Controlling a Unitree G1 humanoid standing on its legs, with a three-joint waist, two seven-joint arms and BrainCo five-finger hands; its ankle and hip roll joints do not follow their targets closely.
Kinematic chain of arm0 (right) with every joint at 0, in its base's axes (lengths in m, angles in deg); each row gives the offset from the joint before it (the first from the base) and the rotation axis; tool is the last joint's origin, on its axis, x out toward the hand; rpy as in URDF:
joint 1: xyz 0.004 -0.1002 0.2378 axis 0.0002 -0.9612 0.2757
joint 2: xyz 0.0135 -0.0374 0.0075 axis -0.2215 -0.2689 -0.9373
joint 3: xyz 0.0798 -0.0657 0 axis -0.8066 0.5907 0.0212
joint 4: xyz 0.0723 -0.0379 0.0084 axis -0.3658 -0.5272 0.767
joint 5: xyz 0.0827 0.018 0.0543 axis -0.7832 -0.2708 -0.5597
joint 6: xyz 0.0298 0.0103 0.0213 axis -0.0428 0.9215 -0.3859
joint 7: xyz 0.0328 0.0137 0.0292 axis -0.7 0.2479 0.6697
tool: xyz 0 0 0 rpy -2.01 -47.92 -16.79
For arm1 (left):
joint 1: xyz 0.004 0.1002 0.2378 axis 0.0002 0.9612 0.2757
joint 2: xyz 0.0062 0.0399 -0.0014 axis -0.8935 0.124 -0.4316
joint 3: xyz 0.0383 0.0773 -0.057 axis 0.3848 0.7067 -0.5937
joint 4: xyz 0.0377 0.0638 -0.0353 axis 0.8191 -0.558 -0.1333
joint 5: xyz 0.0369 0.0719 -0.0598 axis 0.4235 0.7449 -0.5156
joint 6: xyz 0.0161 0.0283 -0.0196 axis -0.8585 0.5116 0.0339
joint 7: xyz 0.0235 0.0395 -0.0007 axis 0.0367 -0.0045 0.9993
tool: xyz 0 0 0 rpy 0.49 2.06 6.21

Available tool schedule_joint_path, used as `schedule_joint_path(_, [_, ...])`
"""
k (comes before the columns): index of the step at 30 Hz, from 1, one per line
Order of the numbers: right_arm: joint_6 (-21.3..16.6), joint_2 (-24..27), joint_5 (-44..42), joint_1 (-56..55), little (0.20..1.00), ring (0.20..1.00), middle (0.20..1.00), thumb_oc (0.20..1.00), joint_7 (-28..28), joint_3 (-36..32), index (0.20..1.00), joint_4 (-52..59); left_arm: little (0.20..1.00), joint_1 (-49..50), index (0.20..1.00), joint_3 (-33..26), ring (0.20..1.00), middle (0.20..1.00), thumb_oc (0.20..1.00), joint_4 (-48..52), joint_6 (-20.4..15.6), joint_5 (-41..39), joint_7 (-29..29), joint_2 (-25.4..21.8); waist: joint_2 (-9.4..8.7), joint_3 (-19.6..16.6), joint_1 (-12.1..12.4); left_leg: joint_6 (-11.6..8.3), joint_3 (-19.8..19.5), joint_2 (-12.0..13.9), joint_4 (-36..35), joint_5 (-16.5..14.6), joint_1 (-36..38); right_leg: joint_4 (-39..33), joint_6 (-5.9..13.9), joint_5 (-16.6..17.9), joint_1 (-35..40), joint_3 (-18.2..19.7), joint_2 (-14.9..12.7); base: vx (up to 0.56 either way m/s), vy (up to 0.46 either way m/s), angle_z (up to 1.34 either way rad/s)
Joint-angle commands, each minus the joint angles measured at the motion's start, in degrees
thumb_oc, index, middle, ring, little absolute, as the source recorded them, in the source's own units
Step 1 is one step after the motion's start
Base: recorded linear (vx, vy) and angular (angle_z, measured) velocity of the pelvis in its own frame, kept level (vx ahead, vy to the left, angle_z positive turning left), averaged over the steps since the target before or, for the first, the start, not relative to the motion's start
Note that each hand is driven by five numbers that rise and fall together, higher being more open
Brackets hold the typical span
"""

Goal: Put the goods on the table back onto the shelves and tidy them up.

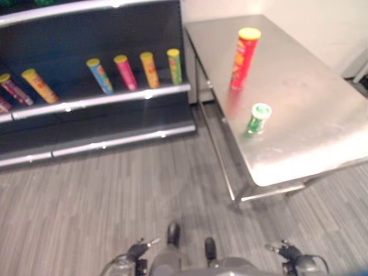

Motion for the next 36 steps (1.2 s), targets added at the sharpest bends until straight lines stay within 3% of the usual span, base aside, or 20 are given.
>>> schedule_joint_path(1, [-0.69,-0.02,-0.71,0.43,1.000,1.000,1.000,1.000,0.17,0.27,1.000,0.72,1.000,0.38,1.000,-0.16,1.000,1.000,1.000,-0.09,-0.71,1.08,-0.07,-1.51,-0.86,-2.62,1.45,4.43,-3.37,-2.97,-0.14,2.77,-2.88,0.43,6.18,0.66,0.93,4.79,-4.78,0.41,0.436,-0.83])
schedule_joint_path(3, [-0.70,-0.14,-0.69,0.41,1.000,1.000,1.000,1.000,0.36,0.12,1.000,1.64,1.000,0.18,1.000,-0.30,1.000,1.000,1.000,-0.25,-0.86,1.05,0.14,-1.74,-0.96,-3.14,1.53,4.23,-2.55,-3.06,-0.14,3.41,-2.31,0.43,5.82,0.88,1.04,5.01,-5.78,0.29,0.348,-1.08])
schedule_joint_path(5, [-0.47,-0.21,-0.83,0.95,1.000,1.000,1.000,1.000,0.30,-0.01,1.000,3.45,1.000,-0.40,1.000,-0.24,1.000,1.000,1.000,0.14,-1.06,1.12,0.45,-2.41,-1.42,-4.43,1.63,4.50,0.10,-4.35,-0.14,3.62,0.36,0.55,5.34,1.55,1.87,4.17,-9.18,0.33,0.381,-0.95])
schedule_joint_path(9, [-0.63,0.42,-0.57,1.93,1.000,1.000,1.000,1.000,0.66,0.84,1.000,5.52,1.000,-0.37,1.000,-1.77,1.000,1.000,1.000,0.71,-0.98,0.56,0.99,-3.34,-1.21,-4.08,2.39,4.14,3.62,-3.63,-0.14,2.62,3.63,6.31,5.42,0.81,1.79,-0.40,-10.78,0.17,0.181,-0.87])
schedule_joint_path(11, [-0.82,1.33,-0.34,2.67,1.000,1.000,1.000,1.000,0.84,1.57,1.000,6.80,1.000,-0.20,1.000,-3.05,1.000,1.000,1.000,0.96,-1.30,-0.04,1.35,-3.59,-0.73,-3.11,2.86,3.96,5.49,-3.41,-0.14,1.80,7.09,12.63,6.78,0.33,2.36,-3.43,-8.99,0.21,0.239,-0.93])
schedule_joint_path(13, [-1.00,1.42,-0.31,3.17,1.000,1.000,1.000,1.000,0.79,1.94,1.000,4.70,1.000,-0.19,1.000,-3.80,1.000,1.000,1.000,0.42,-1.41,-0.21,1.63,-3.54,-0.40,-2.69,2.98,4.11,5.76,-3.79,-0.14,1.76,8.19,15.39,7.72,0.34,2.24,-3.94,-6.44,0.12,0.164,-0.55])
schedule_joint_path(14, [-1.01,1.42,-0.31,3.19,1.000,1.000,1.000,1.000,0.79,1.94,1.000,4.68,1.000,-0.20,1.000,-3.80,1.000,1.000,1.000,0.42,-1.42,-0.21,1.63,-3.54,-0.43,-2.58,3.00,4.12,5.79,-3.82,-0.14,1.72,8.31,15.43,7.74,0.28,2.33,-3.91,-6.47,0.11,0.143,-0.39])
schedule_joint_path(15, [-0.99,1.32,-0.24,3.12,1.000,1.000,1.000,1.000,0.68,2.12,1.000,2.44,1.000,0.09,1.000,-4.39,1.000,1.000,1.000,-0.14,-1.32,-0.24,1.68,-3.61,-0.57,-2.67,3.03,4.17,5.99,-4.53,-0.14,1.56,9.23,15.81,8.24,-0.19,2.38,-4.33,-4.04,0.07,0.087,-0.36])
schedule_joint_path(17, [-1.00,1.24,-0.25,2.89,1.000,1.000,1.000,1.000,0.59,2.04,1.000,1.43,1.000,0.39,1.000,-4.56,1.000,1.000,1.000,-0.07,-1.36,-0.21,1.72,-3.66,-1.08,-2.99,3.14,4.21,6.32,-5.19,-0.14,1.43,9.30,13.94,8.14,-0.47,3.23,-4.76,-3.42,0.09,0.083,-0.21])
schedule_joint_path(18, [-0.89,0.92,-0.35,1.97,1.000,1.000,1.000,1.000,0.42,1.62,1.000,-0.07,1.000,1.00,1.000,-4.79,1.000,1.000,1.000,-0.86,-1.34,0.04,1.52,-3.60,-2.24,-4.25,3.36,4.49,6.84,-6.28,-0.14,0.98,9.32,10.71,7.71,-0.68,4.26,-4.60,-2.68,0.14,0.055,-0.12])
schedule_joint_path(21, [-0.63,1.14,-0.64,0.77,1.000,1.000,1.000,1.000,0.03,0.76,1.000,-0.80,1.000,1.52,1.000,-4.68,1.000,1.000,1.000,-1.10,-1.32,0.31,1.42,-3.23,-2.66,-5.55,2.83,4.94,7.11,-7.15,-0.14,-0.34,10.13,5.70,6.96,-0.81,2.31,-4.98,-2.38,0.12,0.014,-0.25])
schedule_joint_path(22, [-0.48,1.40,-0.59,0.48,1.000,1.000,1.000,1.000,-0.01,0.39,1.000,-0.91,1.000,1.37,1.000,-4.07,1.000,1.000,1.000,-1.15,-1.41,0.17,1.33,-3.24,-2.14,-5.19,1.86,4.99,6.83,-6.78,-0.14,-0.40,11.35,5.39,6.50,-1.01,-0.67,-6.07,-2.68,0.19,0.009,-0.21])
schedule_joint_path(27, [-0.40,1.63,-1.40,-0.89,1.000,1.000,1.000,1.000,-0.43,-0.98,1.000,-1.24,1.000,1.18,1.000,-3.15,1.000,1.000,1.000,-0.31,-1.59,0.23,1.58,-2.51,-1.00,-4.45,0.42,4.86,6.33,-5.66,-0.14,-0.82,12.92,3.54,6.64,-0.32,-1.20,-6.58,-5.19,0.08,-0.018,0.05])
schedule_joint_path(30, [-0.45,1.39,-1.73,-1.83,1.000,1.000,1.000,1.000,-0.62,-1.82,1.000,-2.26,1.000,0.47,1.000,-2.14,1.000,1.000,1.000,0.42,-1.63,0.05,1.72,-2.69,-0.25,-3.91,-1.32,4.78,5.42,-4.63,-0.14,-0.74,13.98,1.41,6.78,0.23,-3.89,-4.91,-7.18,0.09,-0.044,0.12])
schedule_joint_path(36, [-0.22,1.25,-2.74,-2.44,1.000,1.000,1.000,1.000,-1.32,-3.51,1.000,-4.73,1.000,0.38,1.000,-1.69,1.000,1.000,1.000,-0.32,-1.98,0.20,2.23,-2.22,-1.21,-5.61,-1.51,4.94,6.91,-3.64,-0.14,-1.61,14.73,0.43,7.27,-0.78,-3.26,-6.50,-8.08,0.04,-0.071,0.13])
